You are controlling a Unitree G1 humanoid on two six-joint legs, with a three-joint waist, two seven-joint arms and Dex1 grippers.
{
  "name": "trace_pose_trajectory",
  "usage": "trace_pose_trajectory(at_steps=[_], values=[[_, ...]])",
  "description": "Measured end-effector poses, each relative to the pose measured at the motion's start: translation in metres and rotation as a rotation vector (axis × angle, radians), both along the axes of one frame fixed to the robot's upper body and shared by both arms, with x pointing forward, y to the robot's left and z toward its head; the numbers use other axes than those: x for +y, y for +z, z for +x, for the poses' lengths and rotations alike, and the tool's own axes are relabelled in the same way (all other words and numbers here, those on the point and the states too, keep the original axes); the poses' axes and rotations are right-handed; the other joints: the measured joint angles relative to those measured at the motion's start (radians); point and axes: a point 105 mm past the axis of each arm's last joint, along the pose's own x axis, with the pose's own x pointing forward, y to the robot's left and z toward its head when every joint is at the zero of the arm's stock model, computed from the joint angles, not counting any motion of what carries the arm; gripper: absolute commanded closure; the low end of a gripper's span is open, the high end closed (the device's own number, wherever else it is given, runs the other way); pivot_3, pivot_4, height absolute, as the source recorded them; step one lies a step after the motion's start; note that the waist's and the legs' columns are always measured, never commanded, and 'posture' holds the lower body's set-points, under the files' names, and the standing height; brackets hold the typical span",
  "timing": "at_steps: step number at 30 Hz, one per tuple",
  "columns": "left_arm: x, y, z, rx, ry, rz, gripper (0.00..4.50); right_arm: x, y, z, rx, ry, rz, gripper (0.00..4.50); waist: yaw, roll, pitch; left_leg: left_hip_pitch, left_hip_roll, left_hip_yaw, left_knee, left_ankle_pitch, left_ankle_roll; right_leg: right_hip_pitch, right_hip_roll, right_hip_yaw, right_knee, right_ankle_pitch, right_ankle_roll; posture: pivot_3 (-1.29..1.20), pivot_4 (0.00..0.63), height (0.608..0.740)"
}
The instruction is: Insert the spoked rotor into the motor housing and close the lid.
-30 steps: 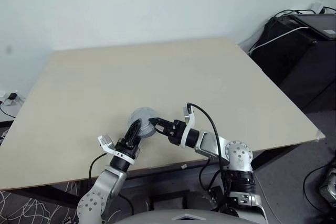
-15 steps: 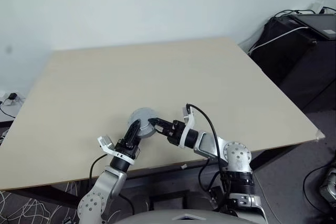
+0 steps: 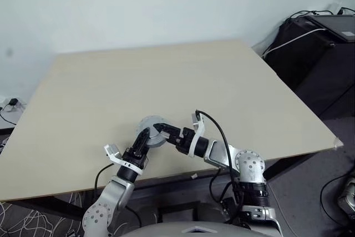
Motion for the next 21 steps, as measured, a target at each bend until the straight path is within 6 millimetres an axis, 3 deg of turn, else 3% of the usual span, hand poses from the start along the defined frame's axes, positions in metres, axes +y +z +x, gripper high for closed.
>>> trace_pose_trajectory(at_steps=[5,9,12,16,21], values=[[0.007,-0.003,0.001,0.007,0.044,0.030,2.38,-0.021,-0.015,-0.001,-0.068,-0.023,-0.196,0.00,0.002,0.000,0.000,0.000,0.000,0.000,0.001,0.000,0.000,0.001,0.000,0.000,0.000,0.000,0.000,0.00,0.000,0.740],[0.018,-0.006,0.003,0.019,0.102,0.067,2.38,-0.039,-0.016,-0.002,-0.265,-0.019,-0.432,0.00,0.001,-0.001,0.000,0.000,0.001,0.002,0.001,0.000,0.000,0.002,0.000,0.000,0.000,0.000,0.000,0.00,0.000,0.740],[0.024,-0.007,0.007,0.028,0.137,0.107,2.38,-0.041,-0.012,0.000,-0.438,-0.015,-0.565,0.00,0.002,-0.002,0.000,0.000,0.002,0.002,0.002,0.000,-0.001,0.002,0.000,-0.001,0.000,-0.002,0.002,0.00,0.000,0.740],[0.034,-0.002,0.027,0.023,0.198,0.177,2.38,-0.041,-0.011,-0.002,-0.710,0.020,-0.718,0.00,0.012,-0.006,0.000,0.000,0.002,0.002,0.003,0.001,-0.002,0.003,0.000,-0.001,-0.001,-0.002,0.002,0.00,0.000,0.740],[0.056,0.004,0.056,0.022,0.332,0.219,2.38,-0.046,-0.004,0.000,-0.941,-0.077,-0.787,0.00,0.024,-0.014,0.001,0.000,0.002,0.003,0.004,0.005,-0.007,0.003,0.001,0.000,-0.001,0.000,0.001,0.00,0.000,0.740]])
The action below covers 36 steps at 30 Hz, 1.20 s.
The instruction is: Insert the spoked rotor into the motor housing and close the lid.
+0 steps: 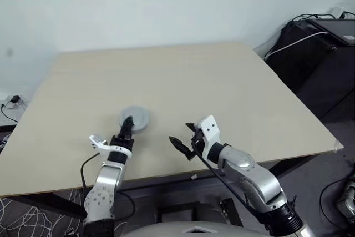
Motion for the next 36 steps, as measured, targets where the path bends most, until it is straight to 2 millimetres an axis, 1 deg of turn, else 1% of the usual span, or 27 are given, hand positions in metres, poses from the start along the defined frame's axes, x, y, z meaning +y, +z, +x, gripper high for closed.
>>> trace_pose_trajectory(at_steps=[2,4,8,11,14,17,21,25,27,32,34,35,36], values=[[0.008,-0.001,0.009,0.012,0.046,0.012,2.38,-0.003,0.000,0.001,-0.054,-0.013,-0.013,0.00,0.004,-0.003,-0.001,0.000,0.000,0.000,0.000,0.000,0.000,0.000,0.000,0.000,0.000,0.004,0.001,0.00,0.000,0.740],[0.011,-0.004,0.017,0.030,0.070,0.014,2.38,-0.005,-0.003,0.001,-0.083,-0.022,-0.018,0.00,0.007,-0.004,-0.001,0.000,0.000,0.000,0.000,0.000,0.000,0.000,0.000,0.000,0.000,0.005,-0.001,0.00,0.000,0.740],[0.017,-0.014,0.034,0.079,0.108,0.016,2.38,-0.008,-0.012,-0.007,-0.082,-0.018,-0.020,0.00,0.015,-0.006,0.000,0.000,0.000,0.000,0.000,0.001,0.000,0.000,0.001,0.000,0.000,0.005,-0.001,0.00,0.000,0.740],[0.012,-0.018,0.045,0.101,0.104,0.024,2.38,-0.010,-0.014,-0.009,-0.086,-0.026,-0.017,0.00,0.020,-0.008,0.000,0.000,0.000,0.000,0.000,0.001,0.000,0.000,0.001,0.000,0.000,0.006,0.000,0.00,0.000,0.740],[0.003,-0.019,0.058,0.112,0.108,-0.006,2.38,-0.014,-0.016,-0.010,-0.076,-0.045,-0.012,0.00,0.025,-0.010,0.000,0.000,0.000,0.000,0.001,0.001,0.000,0.001,0.001,0.000,0.000,0.006,0.000,0.00,0.000,0.740],[-0.003,-0.024,0.069,0.140,0.112,-0.015,2.38,-0.012,-0.018,-0.011,-0.063,-0.053,0.003,0.00,0.025,-0.010,0.000,0.000,0.000,0.000,0.000,0.001,0.000,0.001,0.001,0.000,0.000,0.006,0.000,0.00,0.000,0.740],[-0.009,-0.032,0.077,0.184,0.138,-0.029,2.38,-0.012,-0.019,-0.012,-0.053,-0.057,0.013,0.00,0.022,-0.011,0.001,0.000,0.000,0.000,0.000,0.001,0.000,0.000,0.001,0.000,0.000,0.006,0.000,0.00,0.000,0.740],[-0.010,-0.042,0.080,0.251,0.170,0.004,2.38,-0.013,-0.019,-0.011,-0.049,-0.062,0.017,0.00,0.022,-0.011,0.001,0.000,0.000,0.000,0.000,0.001,0.000,0.000,0.001,0.000,0.000,0.006,0.000,0.00,0.000,0.740],[-0.007,-0.048,0.079,0.294,0.192,0.031,2.38,-0.014,-0.020,-0.011,-0.038,-0.064,0.016,0.00,0.020,-0.011,0.001,0.000,0.000,0.000,0.000,0.001,0.000,0.000,0.001,0.001,0.000,0.006,0.000,0.00,0.000,0.740],[-0.004,-0.047,0.083,0.307,0.210,0.040,2.38,-0.014,-0.021,-0.011,-0.031,-0.067,0.021,0.00,0.016,-0.011,0.000,0.000,0.000,0.000,0.000,0.002,0.000,0.001,0.001,0.000,0.000,0.008,0.000,0.00,0.000,0.740],[-0.003,-0.048,0.083,0.312,0.213,0.045,1.66,-0.014,-0.022,-0.011,-0.023,-0.066,0.018,0.00,0.014,-0.011,0.000,0.000,0.000,0.000,0.000,0.003,0.000,0.001,0.002,0.000,0.000,0.009,0.000,0.00,0.000,0.740],[-0.002,-0.049,0.082,0.320,0.216,0.049,1.48,-0.014,-0.022,-0.011,-0.022,-0.065,0.017,0.00,0.013,-0.011,0.000,0.000,0.000,0.000,0.000,0.003,0.000,0.001,0.002,0.001,0.000,0.009,0.000,0.00,0.000,0.740],[-0.001,-0.051,0.081,0.329,0.218,0.048,1.15,-0.014,-0.022,-0.011,-0.019,-0.063,0.015,0.00,0.013,-0.011,0.000,0.000,0.000,0.000,0.000,0.003,0.000,0.001,0.002,0.000,0.000,0.009,0.000,0.00,0.000,0.740]])
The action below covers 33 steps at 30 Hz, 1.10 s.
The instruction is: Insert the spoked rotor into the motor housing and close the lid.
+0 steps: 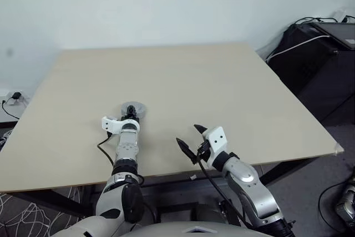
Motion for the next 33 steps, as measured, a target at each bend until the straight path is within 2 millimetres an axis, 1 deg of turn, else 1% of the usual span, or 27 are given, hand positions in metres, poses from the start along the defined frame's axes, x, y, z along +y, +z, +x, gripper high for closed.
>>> trace_pose_trajectory(at_steps=[2,4,7,9,14,15,16,18,19,21,22,23,24,26,29,33], values=[[-0.002,0.001,0.000,-0.001,-0.012,0.007,0.49,0.001,0.000,0.000,0.002,0.001,0.001,0.00,0.000,0.000,-0.001,0.001,0.000,0.000,0.000,0.000,0.000,0.002,0.000,0.000,0.000,0.000,0.000,0.00,0.000,0.740],[-0.005,0.002,0.000,0.002,-0.027,0.020,0.02,0.001,0.000,0.000,0.003,0.000,0.004,0.00,-0.002,0.001,-0.001,0.005,0.000,0.000,-0.001,-0.002,0.003,0.006,0.000,0.000,0.000,-0.002,0.003,0.00,0.000,0.740],[-0.004,0.000,-0.007,0.033,-0.048,0.073,0.02,0.002,0.000,0.000,0.003,-0.001,0.010,0.00,-0.009,0.001,-0.001,0.015,0.001,0.001,-0.003,-0.004,0.006,0.015,0.000,0.001,-0.001,-0.004,0.005,0.00,0.000,0.740],[-0.001,-0.002,-0.012,0.063,-0.061,0.099,0.02,0.002,0.000,0.000,0.005,-0.002,0.011,0.00,-0.013,0.000,-0.001,0.015,0.001,0.001,-0.003,-0.003,0.006,0.014,0.000,0.000,-0.001,-0.004,0.005,0.00,0.000,0.740],[0.019,0.007,-0.024,0.097,-0.080,0.181,0.02,0.003,-0.001,-0.001,0.011,-0.004,0.017,0.00,-0.012,0.000,0.000,0.014,0.002,0.000,-0.003,-0.003,0.004,0.013,0.001,0.000,0.000,-0.004,0.004,0.00,0.000,0.740],[0.023,0.008,-0.030,0.100,-0.097,0.209,0.02,0.004,-0.001,-0.001,0.011,-0.004,0.019,0.00,-0.012,0.000,0.000,0.015,0.002,0.000,-0.003,-0.003,0.004,0.012,0.001,0.000,0.000,-0.004,0.004,0.00,0.000,0.740],[0.023,0.008,-0.036,0.104,-0.118,0.228,0.02,0.004,-0.001,0.000,0.012,-0.004,0.020,0.00,-0.012,0.001,-0.001,0.015,0.002,0.000,-0.003,-0.003,0.004,0.011,0.000,0.000,0.000,-0.004,0.004,0.00,0.000,0.740],[0.029,-0.003,-0.059,0.144,-0.163,0.258,0.02,0.006,-0.001,0.000,0.011,0.001,0.026,0.00,-0.015,0.003,-0.003,0.016,0.001,0.001,-0.004,-0.005,0.006,0.011,0.000,0.001,-0.001,-0.005,0.003,0.00,0.000,0.740],[0.029,-0.003,-0.072,0.145,-0.176,0.267,0.02,0.005,-0.001,0.000,0.014,0.001,0.025,0.00,-0.018,0.004,-0.005,0.017,0.002,0.002,-0.004,-0.006,0.006,0.011,0.000,0.001,-0.001,-0.006,0.002,0.00,0.000,0.740],[0.024,-0.004,-0.085,0.151,-0.207,0.264,0.02,0.004,-0.003,0.001,0.020,-0.003,0.023,0.00,-0.014,0.007,-0.008,0.019,0.001,0.002,-0.004,-0.008,0.007,0.013,-0.002,0.001,-0.001,-0.007,0.003,0.00,0.000,0.740],[0.022,-0.004,-0.088,0.156,-0.221,0.261,0.02,0.004,-0.003,0.001,0.021,-0.003,0.023,0.00,-0.011,0.008,-0.008,0.019,0.001,0.002,-0.004,-0.008,0.006,0.013,-0.002,0.001,-0.001,-0.008,0.003,0.00,0.000,0.740],[0.020,-0.004,-0.092,0.164,-0.235,0.263,0.02,0.005,-0.004,0.000,0.022,-0.002,0.024,0.00,-0.009,0.009,-0.008,0.019,0.001,0.002,-0.004,-0.008,0.006,0.014,-0.002,0.000,-0.001,-0.010,0.000,0.00,0.000,0.740],[0.018,-0.004,-0.095,0.169,-0.248,0.263,0.02,0.005,-0.004,0.000,0.022,-0.002,0.028,0.00,-0.008,0.009,-0.009,0.019,0.002,0.001,-0.003,-0.010,0.002,0.014,-0.002,0.000,-0.001,-0.011,-0.001,0.00,0.000,0.740],[0.013,-0.003,-0.105,0.172,-0.277,0.263,0.02,0.005,-0.004,0.000,0.024,-0.004,0.028,0.00,-0.008,0.010,-0.009,0.020,0.002,0.001,-0.003,-0.010,0.002,0.014,-0.002,0.000,-0.001,-0.011,-0.001,0.00,0.000,0.740],[0.002,0.000,-0.112,0.158,-0.334,0.297,0.02,0.002,-0.005,0.000,0.027,-0.016,0.029,0.00,-0.006,0.010,-0.009,0.019,0.001,0.001,-0.003,-0.010,0.002,0.014,-0.002,0.000,-0.001,-0.011,-0.001,0.00,0.000,0.740],[-0.020,0.002,-0.115,0.106,-0.438,0.430,0.02,-0.005,-0.008,-0.001,0.036,-0.061,0.030,0.00,-0.001,0.010,-0.008,0.018,0.001,0.001,-0.003,-0.010,0.002,0.013,-0.001,0.000,-0.001,-0.011,-0.001,0.00,0.000,0.740]])
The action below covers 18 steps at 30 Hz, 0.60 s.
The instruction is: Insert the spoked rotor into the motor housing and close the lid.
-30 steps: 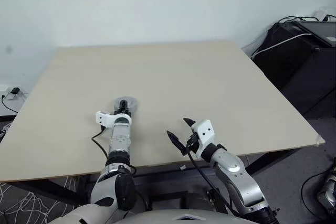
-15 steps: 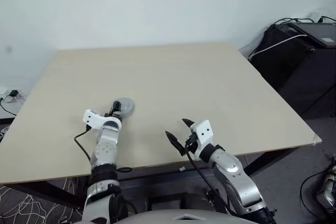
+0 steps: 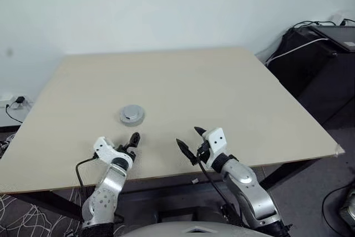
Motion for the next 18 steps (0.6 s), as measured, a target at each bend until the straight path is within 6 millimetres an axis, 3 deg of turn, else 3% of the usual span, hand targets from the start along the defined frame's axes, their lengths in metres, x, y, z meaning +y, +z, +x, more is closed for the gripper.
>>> trace_pose_trajectory(at_steps=[6,11,18], values=[[0.000,0.019,0.010,-0.166,-0.043,0.224,0.02,-0.027,-0.005,0.006,-0.045,-0.182,-0.058,0.00,0.001,0.001,0.001,-0.001,0.001,0.000,-0.001,0.000,0.000,-0.002,0.000,0.000,0.000,0.000,0.000,0.00,0.000,0.740],[0.005,0.029,0.015,-0.337,-0.108,0.634,0.02,-0.051,-0.018,0.003,-0.066,-0.356,-0.101,0.00,0.008,0.003,0.001,-0.002,0.000,0.000,-0.002,0.000,-0.001,-0.003,0.000,0.000,0.000,0.000,-0.001,0.00,0.000,0.740],[-0.005,0.025,0.006,-0.434,-0.107,0.844,0.02,-0.059,-0.021,-0.002,-0.068,-0.470,-0.063,0.00,0.010,0.005,0.002,-0.002,0.001,0.000,-0.002,0.000,0.000,-0.003,0.000,0.000,0.000,-0.001,-0.001,0.00,0.000,0.740]])
